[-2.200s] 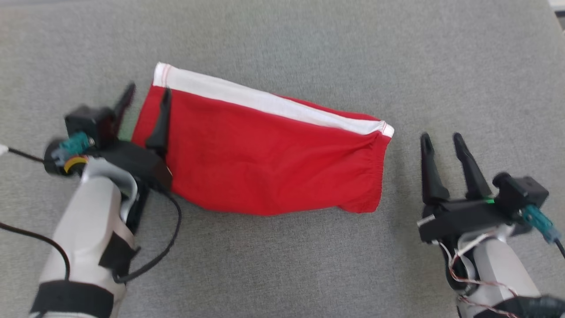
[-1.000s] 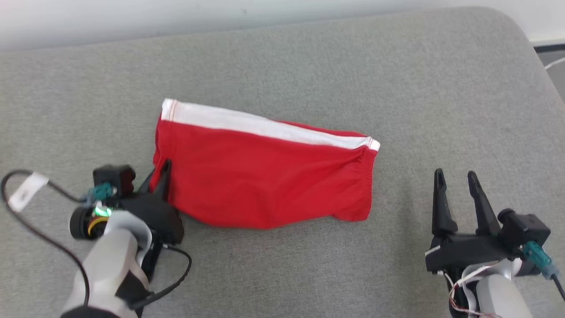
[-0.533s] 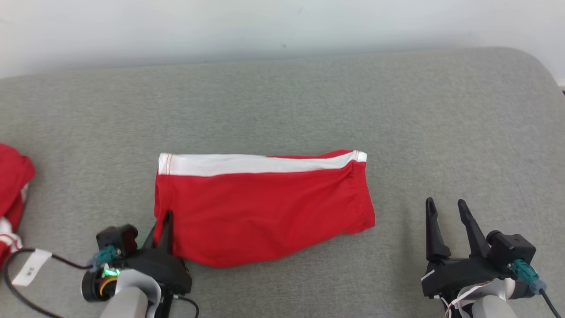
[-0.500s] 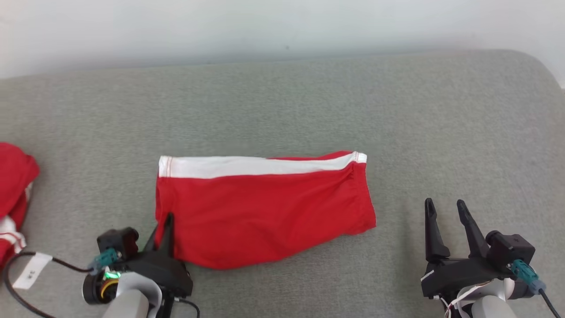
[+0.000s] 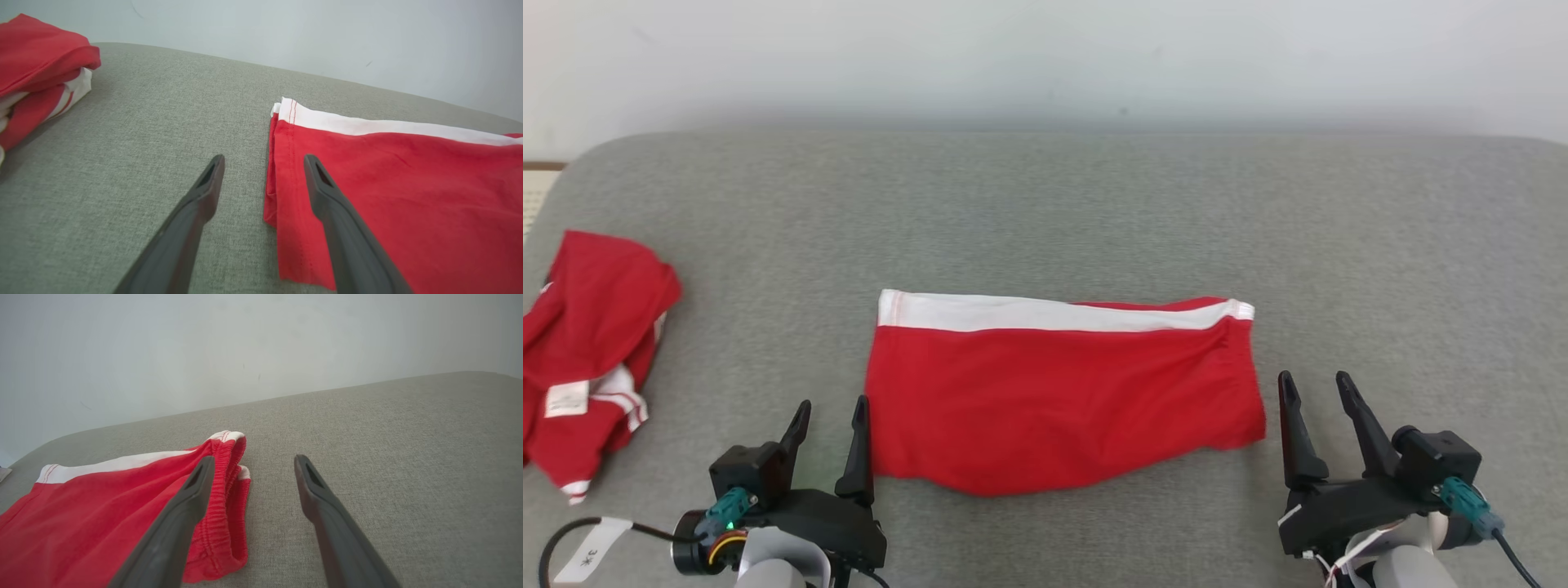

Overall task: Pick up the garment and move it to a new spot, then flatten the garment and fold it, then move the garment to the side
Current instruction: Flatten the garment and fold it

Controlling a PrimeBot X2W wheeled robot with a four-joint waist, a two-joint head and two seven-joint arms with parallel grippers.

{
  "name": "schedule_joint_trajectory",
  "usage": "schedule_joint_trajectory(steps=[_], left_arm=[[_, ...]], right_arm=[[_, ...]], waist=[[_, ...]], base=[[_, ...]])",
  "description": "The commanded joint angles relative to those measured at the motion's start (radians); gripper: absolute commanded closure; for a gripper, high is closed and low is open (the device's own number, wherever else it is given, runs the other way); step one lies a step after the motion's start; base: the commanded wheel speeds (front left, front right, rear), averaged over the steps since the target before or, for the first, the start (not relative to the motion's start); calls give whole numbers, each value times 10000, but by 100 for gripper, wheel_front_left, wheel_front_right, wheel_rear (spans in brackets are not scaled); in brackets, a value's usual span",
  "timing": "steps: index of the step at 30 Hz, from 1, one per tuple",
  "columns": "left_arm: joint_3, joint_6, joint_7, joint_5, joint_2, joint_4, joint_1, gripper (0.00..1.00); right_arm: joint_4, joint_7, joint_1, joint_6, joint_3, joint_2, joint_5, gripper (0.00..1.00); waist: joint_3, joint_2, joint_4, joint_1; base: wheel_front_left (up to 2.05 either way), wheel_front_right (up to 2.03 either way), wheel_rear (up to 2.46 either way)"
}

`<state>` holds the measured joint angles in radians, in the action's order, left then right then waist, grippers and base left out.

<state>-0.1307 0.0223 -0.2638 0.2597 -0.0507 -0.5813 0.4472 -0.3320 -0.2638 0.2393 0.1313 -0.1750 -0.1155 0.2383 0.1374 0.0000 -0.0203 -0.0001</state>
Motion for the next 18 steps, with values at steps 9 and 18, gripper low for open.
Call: schedule_joint_trajectory(steps=[9,18], left_arm=[[7,3,-13,-539,-2,877,-730,0],[-33,-19,-13,-513,0,970,-1047,0]], right_arm=[[-1470,-4,547,-11,-30,-67,-135,0],[-2657,-4,808,-11,676,83,-356,0]], waist=[[-148,0,1205,1],[-106,0,1633,1]], base=[[0,0,0],[0,0,0]])
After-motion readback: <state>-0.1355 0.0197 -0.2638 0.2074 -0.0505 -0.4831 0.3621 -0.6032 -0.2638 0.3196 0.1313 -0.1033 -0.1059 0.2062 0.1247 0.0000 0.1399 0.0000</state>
